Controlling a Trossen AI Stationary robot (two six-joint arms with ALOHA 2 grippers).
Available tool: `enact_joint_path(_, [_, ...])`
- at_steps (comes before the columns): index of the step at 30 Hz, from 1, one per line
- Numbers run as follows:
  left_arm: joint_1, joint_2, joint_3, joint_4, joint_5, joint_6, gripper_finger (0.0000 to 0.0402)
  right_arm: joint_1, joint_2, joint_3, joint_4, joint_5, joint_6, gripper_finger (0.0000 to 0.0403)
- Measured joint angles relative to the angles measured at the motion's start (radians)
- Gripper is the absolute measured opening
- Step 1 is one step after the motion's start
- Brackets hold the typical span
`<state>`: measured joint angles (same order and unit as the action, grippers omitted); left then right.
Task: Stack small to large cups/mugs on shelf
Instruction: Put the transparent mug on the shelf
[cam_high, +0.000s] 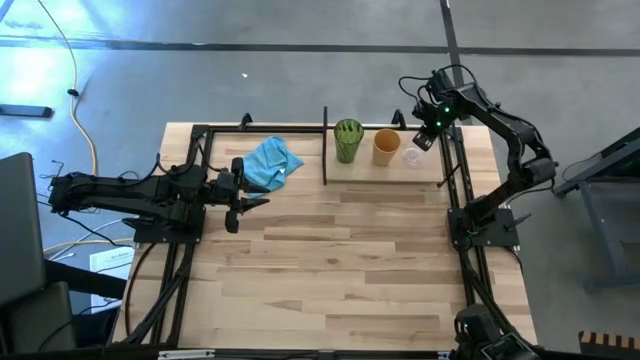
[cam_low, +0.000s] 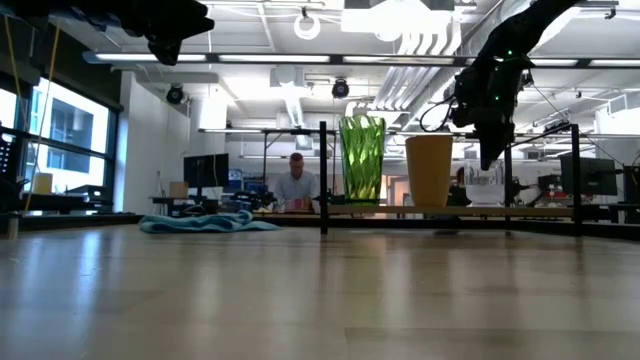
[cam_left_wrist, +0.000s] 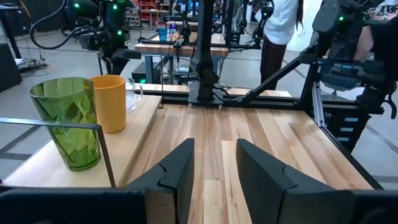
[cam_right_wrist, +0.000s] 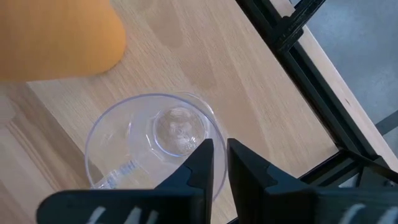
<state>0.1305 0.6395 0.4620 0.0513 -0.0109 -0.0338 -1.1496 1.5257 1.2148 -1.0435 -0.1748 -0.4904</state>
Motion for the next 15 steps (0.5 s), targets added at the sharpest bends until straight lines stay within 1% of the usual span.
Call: enact_joint_path(15, [0.0,0.0,0.0,0.0,0.0,0.0,0.0108,0.0,0.0,0.0,0.002,0.0,0.0,0.0042])
